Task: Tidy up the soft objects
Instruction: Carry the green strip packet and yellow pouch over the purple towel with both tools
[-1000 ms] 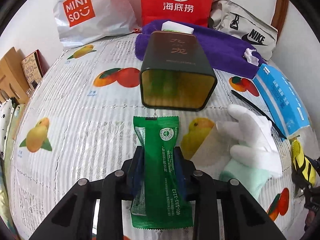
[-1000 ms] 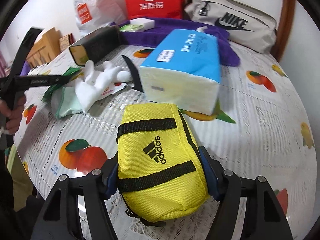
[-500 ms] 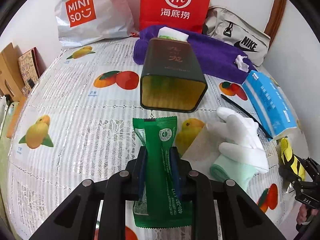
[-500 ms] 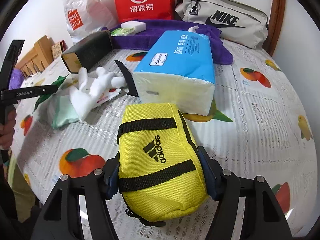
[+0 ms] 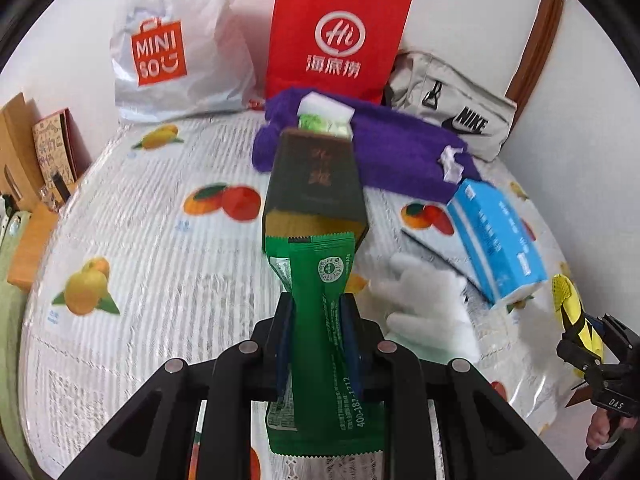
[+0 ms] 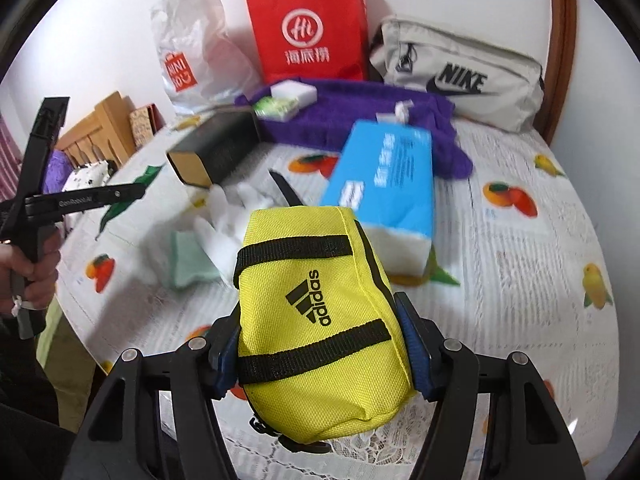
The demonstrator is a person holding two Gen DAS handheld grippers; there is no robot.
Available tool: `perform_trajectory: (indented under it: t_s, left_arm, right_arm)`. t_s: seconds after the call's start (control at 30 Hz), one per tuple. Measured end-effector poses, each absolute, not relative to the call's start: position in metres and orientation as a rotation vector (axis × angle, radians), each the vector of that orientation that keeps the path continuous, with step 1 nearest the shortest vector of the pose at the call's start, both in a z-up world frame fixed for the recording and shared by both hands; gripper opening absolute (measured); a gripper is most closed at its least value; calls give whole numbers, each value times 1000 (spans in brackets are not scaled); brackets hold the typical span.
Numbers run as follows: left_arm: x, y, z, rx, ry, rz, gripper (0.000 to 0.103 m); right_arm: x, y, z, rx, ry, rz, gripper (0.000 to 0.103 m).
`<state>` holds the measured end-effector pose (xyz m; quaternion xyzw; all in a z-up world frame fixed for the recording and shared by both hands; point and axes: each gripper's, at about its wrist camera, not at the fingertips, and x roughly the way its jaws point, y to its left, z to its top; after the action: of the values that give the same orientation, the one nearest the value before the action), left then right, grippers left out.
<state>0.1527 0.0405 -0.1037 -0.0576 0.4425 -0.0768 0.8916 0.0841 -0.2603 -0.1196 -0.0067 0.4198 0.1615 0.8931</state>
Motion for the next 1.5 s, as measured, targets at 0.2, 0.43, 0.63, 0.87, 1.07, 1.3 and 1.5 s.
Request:
perform_trajectory:
  t_s: [0.2, 0.43, 0.63, 0.87, 1.07, 1.3, 1.5]
  left_arm:
    - [165, 40, -81, -128, 884, -177, 22]
    - [195, 38, -63, -123, 866, -183, 22]
    - [231, 34, -54, -112, 864, -185, 22]
    - [279, 29, -54, -113, 871, -205, 22]
    - [313, 24, -61, -139, 897, -233, 22]
    - [350, 15, -68, -148, 923, -259, 22]
    - [376, 15, -73, -150, 939, -262, 23]
  right_arm:
    - [103, -260, -96, -19, 828, 340, 66]
    - [145, -264, -72, -17, 778, 343, 66]
    - [196, -262, -62, -16, 753, 352, 66]
    - [259, -267, -63, 19, 752, 346, 66]
    - [306, -271, -65, 24, 765, 346, 66]
    - [360, -267, -75, 14, 821, 358, 66]
    - [397, -253, -99, -30, 900, 393, 66]
